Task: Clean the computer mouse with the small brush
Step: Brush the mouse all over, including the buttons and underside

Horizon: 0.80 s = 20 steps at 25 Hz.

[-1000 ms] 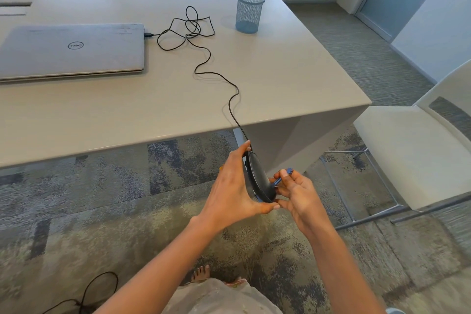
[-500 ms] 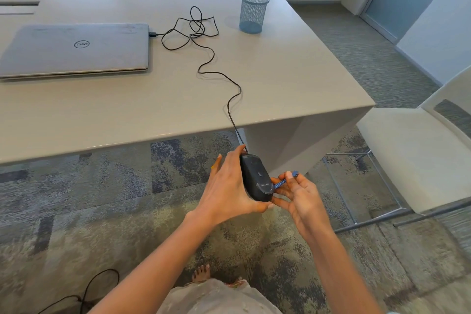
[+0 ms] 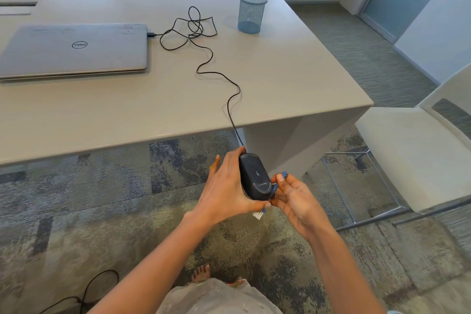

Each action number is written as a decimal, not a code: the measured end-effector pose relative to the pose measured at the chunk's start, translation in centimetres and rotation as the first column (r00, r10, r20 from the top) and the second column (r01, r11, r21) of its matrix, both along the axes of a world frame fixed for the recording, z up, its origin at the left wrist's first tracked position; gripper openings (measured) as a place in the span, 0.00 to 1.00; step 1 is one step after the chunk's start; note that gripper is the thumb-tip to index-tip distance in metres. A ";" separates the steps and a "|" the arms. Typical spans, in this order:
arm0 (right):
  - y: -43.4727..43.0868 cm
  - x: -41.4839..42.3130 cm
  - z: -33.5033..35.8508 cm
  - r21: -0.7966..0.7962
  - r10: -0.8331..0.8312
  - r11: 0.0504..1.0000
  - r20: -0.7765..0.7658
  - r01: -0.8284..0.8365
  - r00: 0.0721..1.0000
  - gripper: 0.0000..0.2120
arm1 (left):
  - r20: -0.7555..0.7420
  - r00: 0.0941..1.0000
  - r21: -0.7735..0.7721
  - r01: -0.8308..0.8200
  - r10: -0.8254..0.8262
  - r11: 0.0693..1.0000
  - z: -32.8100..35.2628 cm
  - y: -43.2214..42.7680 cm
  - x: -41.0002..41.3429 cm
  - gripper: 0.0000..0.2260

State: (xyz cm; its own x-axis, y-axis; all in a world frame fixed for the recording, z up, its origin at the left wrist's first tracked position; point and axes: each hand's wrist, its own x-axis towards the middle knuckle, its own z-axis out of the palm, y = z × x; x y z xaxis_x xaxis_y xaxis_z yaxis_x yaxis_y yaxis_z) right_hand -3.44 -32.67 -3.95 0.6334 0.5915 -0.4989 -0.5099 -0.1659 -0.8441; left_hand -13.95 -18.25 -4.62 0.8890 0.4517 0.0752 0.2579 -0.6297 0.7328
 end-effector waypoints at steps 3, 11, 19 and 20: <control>0.2 -0.3 0.0 -0.009 0.022 1.000 0.115 -0.021 0.993 0.13 | -0.050 0.999 0.033 -0.018 0.020 0.999 -0.2 0.3 0.2 0.58; 0.4 -0.3 0.3 -0.019 -0.008 1.000 0.295 0.014 0.955 0.11 | -0.009 0.998 0.117 -0.053 0.054 0.992 -0.5 0.8 0.2 0.54; -0.9 1.0 3.3 0.153 -0.131 0.988 0.813 0.009 0.568 0.11 | 0.006 0.998 0.258 -0.062 0.063 0.964 -1.2 0.8 0.0 0.54; -0.6 0.7 3.4 0.132 -0.103 0.991 0.865 -0.023 0.491 0.13 | 0.004 0.998 0.273 -0.056 0.057 0.960 -1.2 0.7 0.1 0.54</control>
